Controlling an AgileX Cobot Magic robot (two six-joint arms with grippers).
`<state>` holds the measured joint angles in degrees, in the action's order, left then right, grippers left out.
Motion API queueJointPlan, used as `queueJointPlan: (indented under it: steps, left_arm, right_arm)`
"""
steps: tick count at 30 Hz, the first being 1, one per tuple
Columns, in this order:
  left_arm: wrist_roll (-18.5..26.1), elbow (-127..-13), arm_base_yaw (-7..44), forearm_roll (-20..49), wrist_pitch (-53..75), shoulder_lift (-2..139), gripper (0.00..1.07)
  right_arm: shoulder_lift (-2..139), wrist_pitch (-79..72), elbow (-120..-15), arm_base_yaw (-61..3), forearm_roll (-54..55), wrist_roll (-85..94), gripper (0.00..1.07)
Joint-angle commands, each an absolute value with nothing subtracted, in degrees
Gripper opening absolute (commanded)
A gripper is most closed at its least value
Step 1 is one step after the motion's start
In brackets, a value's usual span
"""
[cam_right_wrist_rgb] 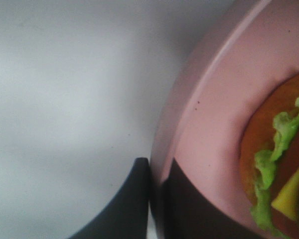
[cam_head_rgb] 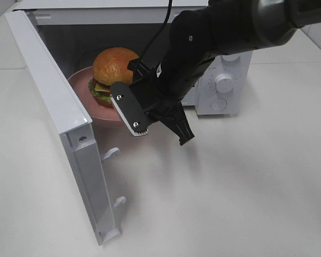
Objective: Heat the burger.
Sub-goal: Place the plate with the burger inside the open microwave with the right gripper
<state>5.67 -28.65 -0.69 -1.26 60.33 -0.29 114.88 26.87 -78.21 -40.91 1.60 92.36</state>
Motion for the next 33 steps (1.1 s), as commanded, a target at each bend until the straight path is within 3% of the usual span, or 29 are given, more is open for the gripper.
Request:
queueJointPlan:
  steps: [1, 13, 23, 33]
  left_arm:
    - [5.4, -28.5, -0.7, -1.1, 59.6, -1.4, 0.0]
    - [5.4, -28.5, -0.7, -1.1, 59.6, -1.4, 0.0]
    - [5.4, -28.5, -0.7, -1.1, 59.6, -1.4, 0.0]
    - [5.4, -28.5, -0.7, -1.1, 59.6, -1.4, 0.0]
  right_arm:
    - [115.7, 24.4, -81.1, -40.7, 2.1, 92.3, 0.0]
    - [127.6, 31.2, -100.8, -40.6, -1.5, 77.3, 0.0]
    - [134.2, 38.0, -110.5, -38.8, -4.0, 65.5, 0.0]
    - [134.8, 38.4, -111.2, -38.1, -2.4, 61.3, 0.0]
